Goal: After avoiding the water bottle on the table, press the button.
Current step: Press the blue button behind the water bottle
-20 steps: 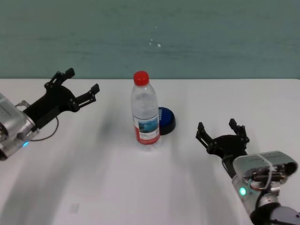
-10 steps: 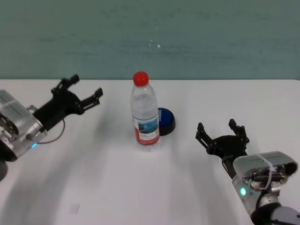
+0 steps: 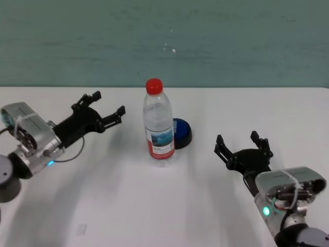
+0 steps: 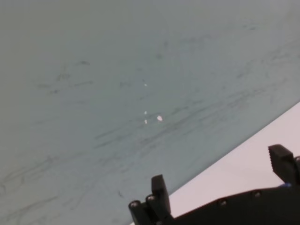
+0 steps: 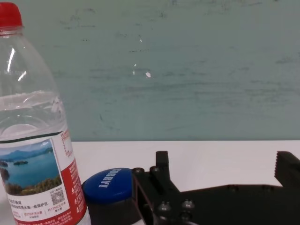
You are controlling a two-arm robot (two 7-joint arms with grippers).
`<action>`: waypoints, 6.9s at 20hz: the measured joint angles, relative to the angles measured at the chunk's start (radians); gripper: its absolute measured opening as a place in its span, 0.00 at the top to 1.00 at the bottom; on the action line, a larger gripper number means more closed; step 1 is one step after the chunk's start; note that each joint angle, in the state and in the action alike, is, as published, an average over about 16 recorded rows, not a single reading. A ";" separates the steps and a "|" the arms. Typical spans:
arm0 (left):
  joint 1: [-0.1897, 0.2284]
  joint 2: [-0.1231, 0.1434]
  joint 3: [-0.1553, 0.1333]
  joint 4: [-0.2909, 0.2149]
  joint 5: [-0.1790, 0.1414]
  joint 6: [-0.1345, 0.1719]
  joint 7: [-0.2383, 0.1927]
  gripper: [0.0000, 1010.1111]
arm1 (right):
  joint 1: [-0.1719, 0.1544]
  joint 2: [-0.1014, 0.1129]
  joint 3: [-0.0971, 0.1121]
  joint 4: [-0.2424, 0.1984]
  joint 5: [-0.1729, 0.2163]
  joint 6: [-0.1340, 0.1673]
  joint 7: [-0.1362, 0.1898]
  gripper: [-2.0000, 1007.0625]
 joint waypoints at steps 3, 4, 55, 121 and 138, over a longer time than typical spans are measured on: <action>-0.017 -0.007 0.012 0.022 0.007 0.001 -0.005 0.01 | 0.000 0.000 0.000 0.000 0.000 0.000 0.000 0.00; -0.024 -0.010 0.016 0.030 0.009 0.001 -0.006 0.01 | 0.000 0.000 0.000 0.000 0.000 0.000 0.000 0.00; -0.236 -0.089 0.124 0.334 0.059 -0.009 -0.090 0.01 | 0.000 0.000 0.000 0.000 0.000 0.000 0.000 0.00; 0.442 0.086 -0.163 -0.728 0.130 0.390 0.294 0.01 | 0.000 0.000 0.000 0.000 0.000 0.000 0.000 0.00; 0.512 0.011 -0.099 -0.780 0.163 0.356 0.295 0.01 | 0.000 0.000 0.000 0.000 0.000 0.000 0.000 0.00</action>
